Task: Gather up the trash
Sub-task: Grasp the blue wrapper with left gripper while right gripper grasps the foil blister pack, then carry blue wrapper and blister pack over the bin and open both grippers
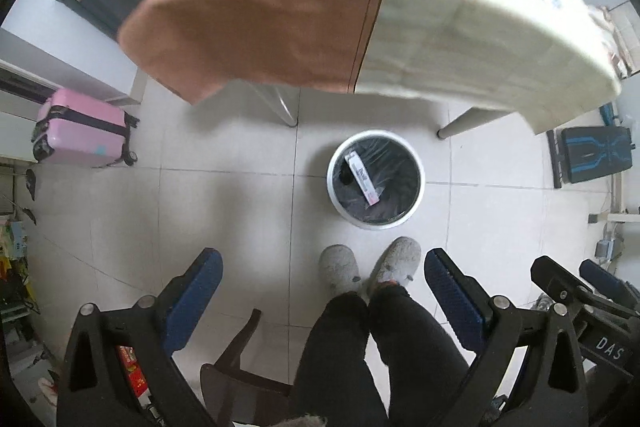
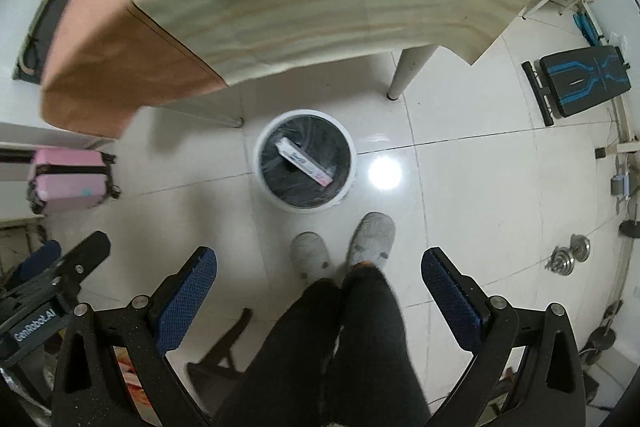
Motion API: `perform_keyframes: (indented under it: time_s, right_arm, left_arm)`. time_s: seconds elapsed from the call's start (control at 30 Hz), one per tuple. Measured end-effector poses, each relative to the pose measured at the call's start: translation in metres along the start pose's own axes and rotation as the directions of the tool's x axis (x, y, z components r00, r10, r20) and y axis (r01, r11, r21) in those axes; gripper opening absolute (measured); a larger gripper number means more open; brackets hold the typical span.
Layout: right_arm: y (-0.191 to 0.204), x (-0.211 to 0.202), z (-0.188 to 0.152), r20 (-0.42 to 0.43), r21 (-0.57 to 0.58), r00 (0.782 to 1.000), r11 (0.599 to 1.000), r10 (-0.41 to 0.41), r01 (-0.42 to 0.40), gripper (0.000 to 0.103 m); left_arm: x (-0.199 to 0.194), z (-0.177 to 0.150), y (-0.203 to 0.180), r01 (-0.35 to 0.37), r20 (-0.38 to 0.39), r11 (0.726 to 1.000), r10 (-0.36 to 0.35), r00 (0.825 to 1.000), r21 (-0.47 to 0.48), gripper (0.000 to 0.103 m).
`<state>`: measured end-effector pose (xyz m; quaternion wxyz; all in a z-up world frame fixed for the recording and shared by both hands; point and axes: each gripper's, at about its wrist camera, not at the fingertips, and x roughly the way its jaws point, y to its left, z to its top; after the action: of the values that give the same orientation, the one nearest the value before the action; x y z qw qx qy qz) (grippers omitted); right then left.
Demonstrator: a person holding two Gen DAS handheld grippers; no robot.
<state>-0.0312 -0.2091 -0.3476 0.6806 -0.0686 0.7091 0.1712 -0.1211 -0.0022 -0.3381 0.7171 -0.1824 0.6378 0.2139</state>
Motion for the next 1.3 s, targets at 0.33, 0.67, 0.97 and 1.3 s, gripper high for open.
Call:
perform_keyframes:
  time_s: [0.33,0.67,0.97,1.3]
  right_arm:
    - [-0.021,-0.124,0.115,0.174,0.136,0.981,0.984,0.091,-0.116,0.103]
    - [-0.053,-0.082,0.299,0.127,0.235,0.99,0.967,0.067,-0.096,0.103]
    - [-0.041,0.009,0.378,0.001,0.198,1.0,0.98,0.009,-0.009,0.094]
    - [-0.04,0.012,0.363,0.068,0.14,0.997,0.99,-0.043,0.033,0.068]
  left_arm:
    - [-0.081,0.113,-0.008,0.041,0.152,0.997,-0.03,0.988,-0.068,0.103]
    - [-0.034,0.264,-0.023,0.172,0.067,0.951,-0.16,0.985,-0.257,0.102]
    - [0.047,0.333,-0.049,0.199,-0.047,0.9,-0.235,0.971,-0.388,0.035]
    - [0.017,0.309,-0.074,0.035,0.038,0.983,-0.028,0.999,-0.182,0.004]
